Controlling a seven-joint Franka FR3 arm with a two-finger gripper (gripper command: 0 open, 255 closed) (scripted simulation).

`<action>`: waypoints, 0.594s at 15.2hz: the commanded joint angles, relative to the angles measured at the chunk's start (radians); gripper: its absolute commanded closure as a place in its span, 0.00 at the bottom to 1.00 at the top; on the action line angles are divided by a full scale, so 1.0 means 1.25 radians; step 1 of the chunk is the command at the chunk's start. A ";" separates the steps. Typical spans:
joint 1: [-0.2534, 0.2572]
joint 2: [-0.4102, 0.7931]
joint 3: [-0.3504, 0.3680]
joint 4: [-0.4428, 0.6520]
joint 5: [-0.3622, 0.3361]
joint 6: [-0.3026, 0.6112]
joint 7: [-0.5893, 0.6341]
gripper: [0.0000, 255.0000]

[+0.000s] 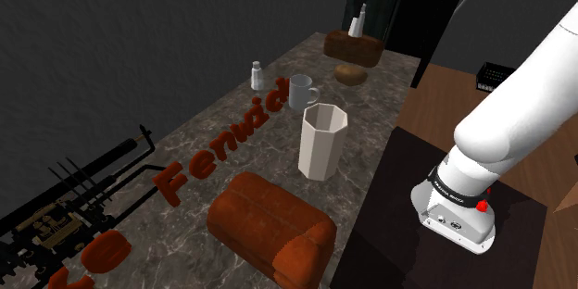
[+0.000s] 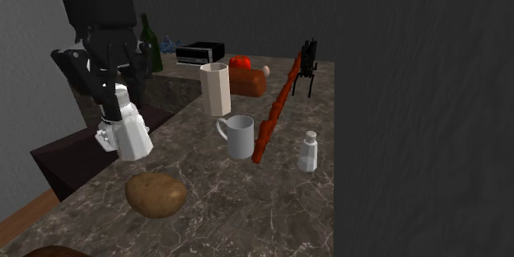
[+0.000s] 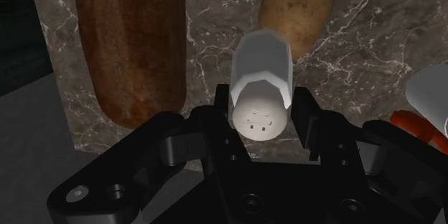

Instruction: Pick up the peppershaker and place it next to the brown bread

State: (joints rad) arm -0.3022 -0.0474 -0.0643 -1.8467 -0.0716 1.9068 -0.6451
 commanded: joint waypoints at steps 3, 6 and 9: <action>-0.036 0.034 -0.040 0.041 0.011 -0.001 -0.081 1.00; -0.065 0.070 -0.066 0.083 0.023 -0.006 -0.139 1.00; -0.094 0.113 -0.091 0.136 0.039 -0.014 -0.196 1.00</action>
State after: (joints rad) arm -0.4051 0.0725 -0.1661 -1.7056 -0.0309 1.8961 -0.8602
